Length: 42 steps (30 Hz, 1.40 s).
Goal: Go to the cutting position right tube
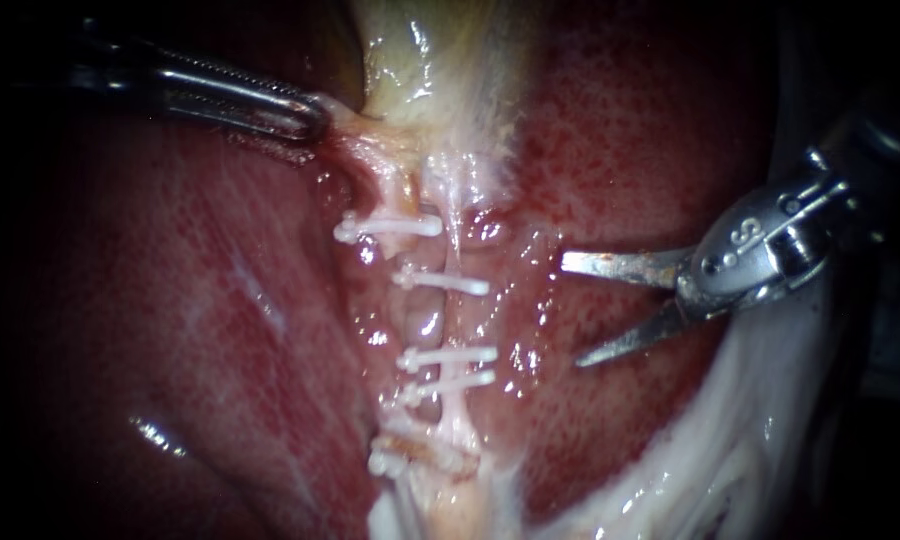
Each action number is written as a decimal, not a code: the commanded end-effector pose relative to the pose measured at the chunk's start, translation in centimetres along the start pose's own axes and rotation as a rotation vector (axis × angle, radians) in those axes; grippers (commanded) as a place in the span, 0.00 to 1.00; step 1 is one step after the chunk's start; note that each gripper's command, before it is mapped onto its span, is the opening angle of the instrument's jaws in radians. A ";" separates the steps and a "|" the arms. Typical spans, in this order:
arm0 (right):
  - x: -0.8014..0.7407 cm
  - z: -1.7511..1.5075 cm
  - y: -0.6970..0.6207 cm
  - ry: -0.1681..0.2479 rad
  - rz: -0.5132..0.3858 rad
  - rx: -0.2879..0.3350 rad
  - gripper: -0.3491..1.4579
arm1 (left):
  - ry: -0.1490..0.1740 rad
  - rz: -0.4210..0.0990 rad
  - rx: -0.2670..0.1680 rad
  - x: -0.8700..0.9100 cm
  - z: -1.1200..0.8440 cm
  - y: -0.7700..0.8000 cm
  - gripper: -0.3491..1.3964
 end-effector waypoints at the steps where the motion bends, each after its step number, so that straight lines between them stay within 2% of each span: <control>1: 0.00 0.00 0.00 0.000 0.000 0.000 0.96 | -0.001 0.001 -0.009 0.02 -0.07 0.02 0.00; 5: 0.00 -0.01 0.00 0.000 0.000 0.000 0.96 | 0.002 -0.008 0.007 0.18 -0.36 0.10 0.00; 8: 0.01 0.00 0.00 0.000 0.000 0.000 0.97 | 0.019 -0.015 0.013 0.29 -0.59 0.17 0.00; 11: 0.01 0.00 0.00 0.000 0.000 0.000 0.97 | 0.037 -0.020 0.020 0.37 -0.76 0.25 0.00; 13: 0.02 0.01 -0.01 0.007 0.006 0.013 0.97 | 0.037 -0.022 0.019 0.38 -0.82 0.29 0.00; 16: 0.05 0.05 -0.02 0.022 0.083 0.040 0.97 | 0.040 -0.023 0.020 0.38 -0.84 0.33 0.00; 20: 0.08 0.15 -0.06 -0.003 0.216 0.112 0.97 | 0.040 -0.023 0.022 0.38 -0.84 0.36 0.00; 23: 0.09 0.26 -0.08 -0.003 0.320 0.160 0.97 | 0.040 -0.024 0.023 0.39 -0.84 0.39 0.00; 29: 0.08 0.51 -0.09 -0.006 0.452 0.235 0.96 | 0.044 -0.026 0.025 0.41 -0.83 0.43 0.00; 37: -0.10 0.86 -0.11 -0.016 0.510 0.322 0.94 | 0.044 -0.027 0.027 0.42 -0.83 0.47 0.00; 40: -0.18 1.00 -0.11 -0.007 0.494 0.341 0.94 | 0.044 -0.027 0.027 0.43 -0.83 0.47 0.00; 42: -0.21 1.07 -0.09 0.017 0.484 0.357 0.94 | 0.044 -0.027 0.028 0.43 -0.83 0.48 0.00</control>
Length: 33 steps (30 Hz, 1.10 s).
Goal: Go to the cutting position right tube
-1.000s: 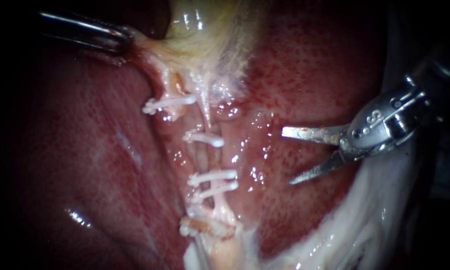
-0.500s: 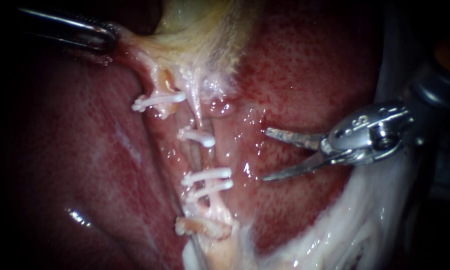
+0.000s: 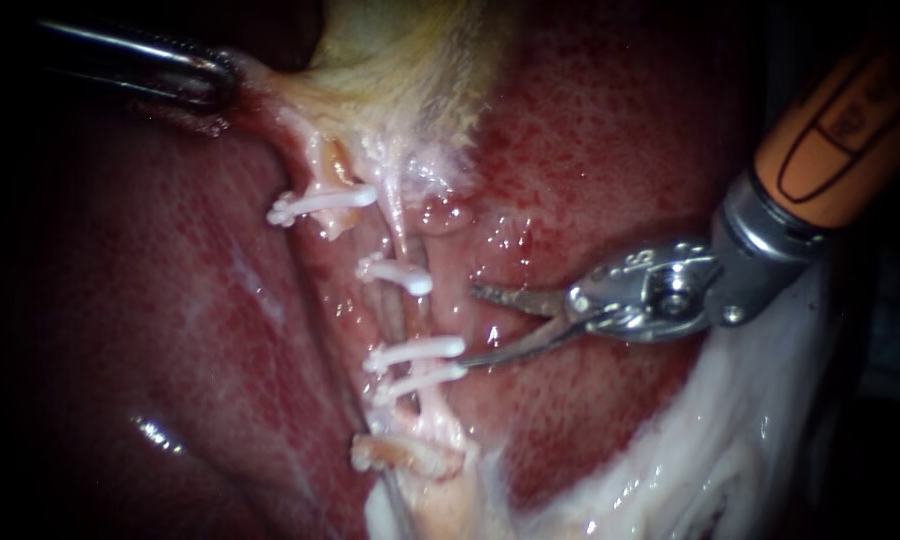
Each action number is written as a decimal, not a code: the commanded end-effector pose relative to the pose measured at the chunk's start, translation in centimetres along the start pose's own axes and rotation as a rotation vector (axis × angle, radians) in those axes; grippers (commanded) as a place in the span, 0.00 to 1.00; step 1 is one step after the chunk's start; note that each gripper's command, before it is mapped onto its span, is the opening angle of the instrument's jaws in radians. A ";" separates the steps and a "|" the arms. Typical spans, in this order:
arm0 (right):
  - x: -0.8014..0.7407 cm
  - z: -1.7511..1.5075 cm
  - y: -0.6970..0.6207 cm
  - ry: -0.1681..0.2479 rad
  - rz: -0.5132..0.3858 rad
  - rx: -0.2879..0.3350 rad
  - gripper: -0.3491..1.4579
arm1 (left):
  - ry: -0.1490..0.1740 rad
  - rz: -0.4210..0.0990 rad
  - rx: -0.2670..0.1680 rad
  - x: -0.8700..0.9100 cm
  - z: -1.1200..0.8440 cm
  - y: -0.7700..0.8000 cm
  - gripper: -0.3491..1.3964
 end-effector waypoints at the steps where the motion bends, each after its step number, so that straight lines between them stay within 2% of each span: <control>1: -0.01 0.02 0.02 0.013 -0.003 0.009 0.94 | 0.000 0.000 0.001 0.00 0.00 0.01 0.00; 8: 0.04 0.11 0.18 0.055 -0.028 0.090 0.95 | 0.000 0.000 0.001 0.01 0.00 0.01 0.00; 12: 0.08 0.17 0.25 0.059 -0.037 0.103 0.95 | 0.000 0.000 0.001 0.01 0.00 0.02 0.00; 15: 0.09 0.22 0.29 0.078 -0.035 0.127 0.95 | 0.000 -0.001 0.002 0.01 0.00 0.02 0.00; 27: 0.03 0.44 0.31 0.094 -0.066 0.227 0.95 | 0.000 -0.001 0.002 0.01 0.00 0.02 0.00; 33: 0.04 0.51 0.31 0.146 -0.092 0.307 0.95 | 0.000 -0.001 0.002 0.01 0.01 0.02 0.00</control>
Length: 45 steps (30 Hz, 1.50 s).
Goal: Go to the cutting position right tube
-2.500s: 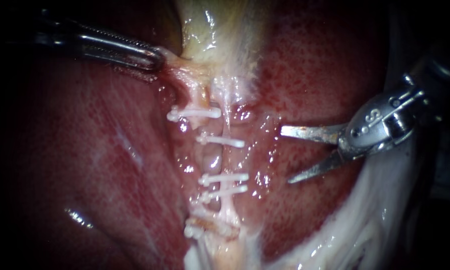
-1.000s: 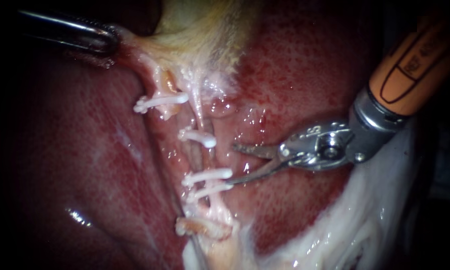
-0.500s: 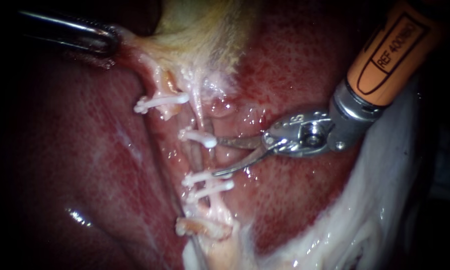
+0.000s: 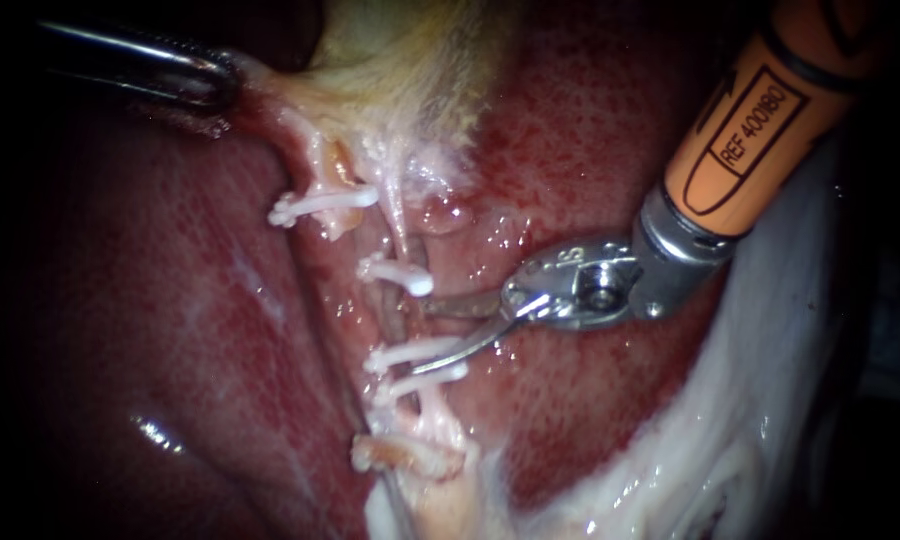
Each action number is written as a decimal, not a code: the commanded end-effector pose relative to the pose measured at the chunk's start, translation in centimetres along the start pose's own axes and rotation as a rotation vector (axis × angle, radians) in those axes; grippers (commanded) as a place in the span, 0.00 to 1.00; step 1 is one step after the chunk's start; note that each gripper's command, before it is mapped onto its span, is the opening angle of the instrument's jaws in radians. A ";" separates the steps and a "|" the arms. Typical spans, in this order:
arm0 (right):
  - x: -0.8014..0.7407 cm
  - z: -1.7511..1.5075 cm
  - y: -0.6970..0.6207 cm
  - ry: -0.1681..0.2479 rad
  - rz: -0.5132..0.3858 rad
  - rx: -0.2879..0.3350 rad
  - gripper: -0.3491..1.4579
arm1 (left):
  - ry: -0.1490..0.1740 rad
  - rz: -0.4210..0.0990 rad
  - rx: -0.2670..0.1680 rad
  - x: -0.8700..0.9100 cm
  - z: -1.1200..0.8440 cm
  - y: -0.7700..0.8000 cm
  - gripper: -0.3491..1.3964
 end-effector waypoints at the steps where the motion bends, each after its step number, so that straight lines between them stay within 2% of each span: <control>1: 0.01 0.02 0.01 0.017 -0.008 0.017 0.95 | 0.000 0.000 0.000 0.00 0.00 0.00 0.00; 8: 0.07 0.10 0.05 0.105 -0.040 0.108 0.92 | 0.000 0.000 0.000 0.00 0.00 -0.01 0.00; 16: 0.13 0.27 0.11 0.142 -0.041 0.143 0.91 | 0.000 0.000 0.000 0.00 0.01 -0.02 0.00; 30: 0.22 0.55 0.15 0.186 -0.048 0.158 0.91 | 0.000 0.000 0.000 0.00 0.02 -0.02 0.00; 39: 0.30 0.64 0.22 0.196 -0.047 0.157 0.91 | 0.000 0.000 0.000 0.00 0.02 -0.02 0.00; 45: 0.35 0.60 0.15 0.197 -0.046 0.163 0.91 | 0.000 0.000 0.000 0.00 0.02 -0.02 0.00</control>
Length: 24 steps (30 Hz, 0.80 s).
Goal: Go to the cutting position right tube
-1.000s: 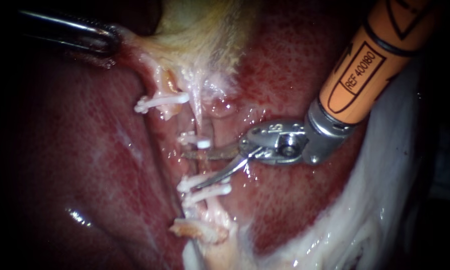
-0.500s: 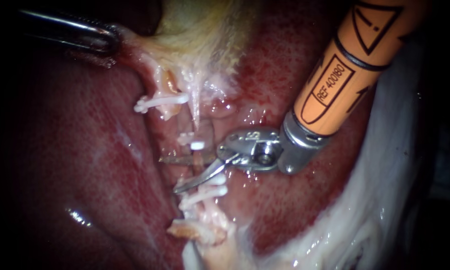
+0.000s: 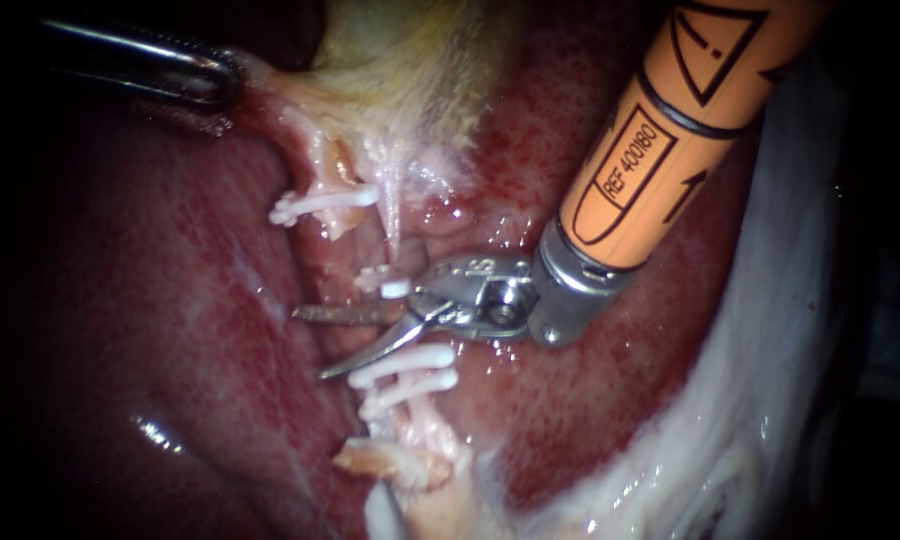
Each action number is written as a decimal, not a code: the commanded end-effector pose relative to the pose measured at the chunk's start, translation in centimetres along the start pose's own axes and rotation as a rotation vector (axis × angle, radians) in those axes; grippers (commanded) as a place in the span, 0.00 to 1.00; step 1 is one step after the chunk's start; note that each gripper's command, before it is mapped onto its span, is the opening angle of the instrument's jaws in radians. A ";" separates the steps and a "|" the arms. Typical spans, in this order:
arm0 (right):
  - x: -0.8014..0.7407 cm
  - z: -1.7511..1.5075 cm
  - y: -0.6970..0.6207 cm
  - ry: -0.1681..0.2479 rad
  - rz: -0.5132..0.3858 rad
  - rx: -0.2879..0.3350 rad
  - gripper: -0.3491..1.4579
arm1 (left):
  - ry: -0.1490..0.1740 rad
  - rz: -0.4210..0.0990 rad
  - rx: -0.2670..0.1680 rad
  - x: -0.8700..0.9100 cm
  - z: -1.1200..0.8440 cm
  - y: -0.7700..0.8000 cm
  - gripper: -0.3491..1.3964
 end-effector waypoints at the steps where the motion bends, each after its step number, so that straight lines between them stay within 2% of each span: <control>1: 0.04 -0.01 -0.04 0.000 0.000 0.003 0.91 | 0.000 0.000 0.000 0.00 0.00 0.00 0.00; 10: 0.30 -0.01 -0.27 0.018 0.008 0.024 0.91 | 0.000 0.000 0.000 0.00 0.00 0.00 0.00; 24: 0.30 0.00 -0.26 0.020 0.019 0.025 0.90 | 0.000 0.000 0.000 0.00 0.01 -0.01 0.00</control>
